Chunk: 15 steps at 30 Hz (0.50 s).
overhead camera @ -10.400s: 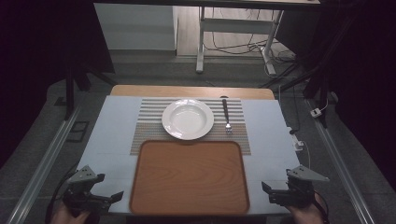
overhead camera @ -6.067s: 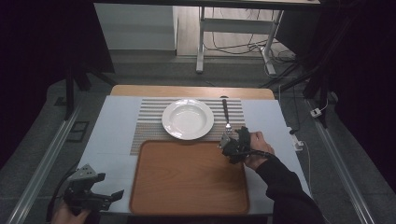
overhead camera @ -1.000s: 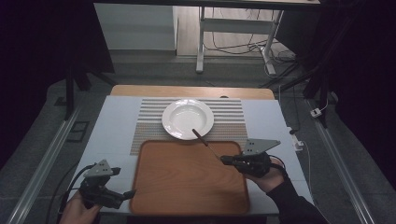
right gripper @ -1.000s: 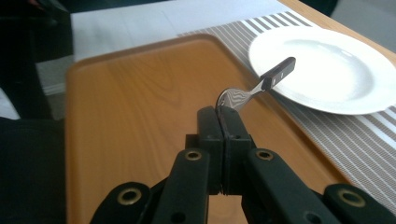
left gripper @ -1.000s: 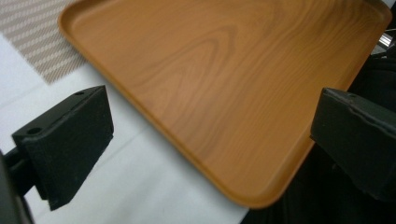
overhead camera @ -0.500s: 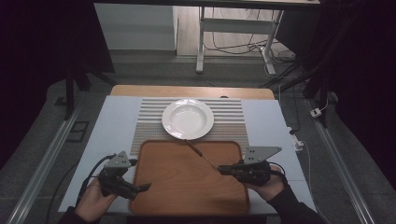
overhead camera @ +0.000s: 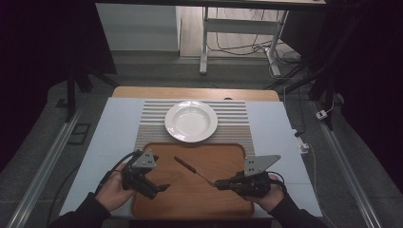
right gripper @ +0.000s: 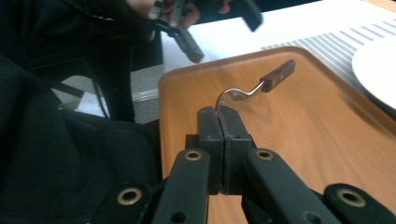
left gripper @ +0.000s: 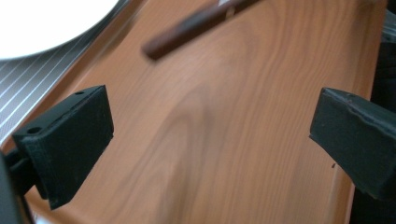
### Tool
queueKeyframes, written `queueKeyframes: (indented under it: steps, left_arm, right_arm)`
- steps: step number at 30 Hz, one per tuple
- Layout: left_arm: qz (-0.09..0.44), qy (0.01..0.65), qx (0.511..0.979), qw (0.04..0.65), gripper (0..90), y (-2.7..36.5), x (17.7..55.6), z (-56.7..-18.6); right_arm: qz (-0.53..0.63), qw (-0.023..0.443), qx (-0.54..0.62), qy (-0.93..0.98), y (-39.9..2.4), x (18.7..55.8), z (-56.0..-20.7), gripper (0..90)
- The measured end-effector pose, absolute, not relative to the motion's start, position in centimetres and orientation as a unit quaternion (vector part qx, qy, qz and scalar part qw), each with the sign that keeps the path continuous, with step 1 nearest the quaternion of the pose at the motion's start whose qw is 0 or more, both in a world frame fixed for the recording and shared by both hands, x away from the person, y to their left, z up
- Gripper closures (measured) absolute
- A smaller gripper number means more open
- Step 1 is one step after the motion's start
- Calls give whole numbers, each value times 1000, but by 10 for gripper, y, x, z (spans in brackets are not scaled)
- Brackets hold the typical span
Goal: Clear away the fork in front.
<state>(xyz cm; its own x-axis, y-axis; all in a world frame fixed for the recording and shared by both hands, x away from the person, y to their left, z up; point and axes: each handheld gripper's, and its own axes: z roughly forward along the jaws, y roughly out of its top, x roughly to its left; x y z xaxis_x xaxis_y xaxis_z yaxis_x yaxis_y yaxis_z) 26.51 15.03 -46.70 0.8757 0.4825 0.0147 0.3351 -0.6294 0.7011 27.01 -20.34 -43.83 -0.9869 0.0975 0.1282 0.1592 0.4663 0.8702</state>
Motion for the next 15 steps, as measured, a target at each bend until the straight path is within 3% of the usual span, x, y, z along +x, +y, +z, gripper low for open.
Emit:
queueKeyframes:
  steps: [11,15]
  left_arm:
    - [72,120,928,346,9,123,279,-470]
    - [68,85,934,341,56,116,280,-471]
  right_arm:
    - [-498,66,-29,-864,-190,262,-441,892]
    - [-497,80,-10,-864,-186,259,-441,891]
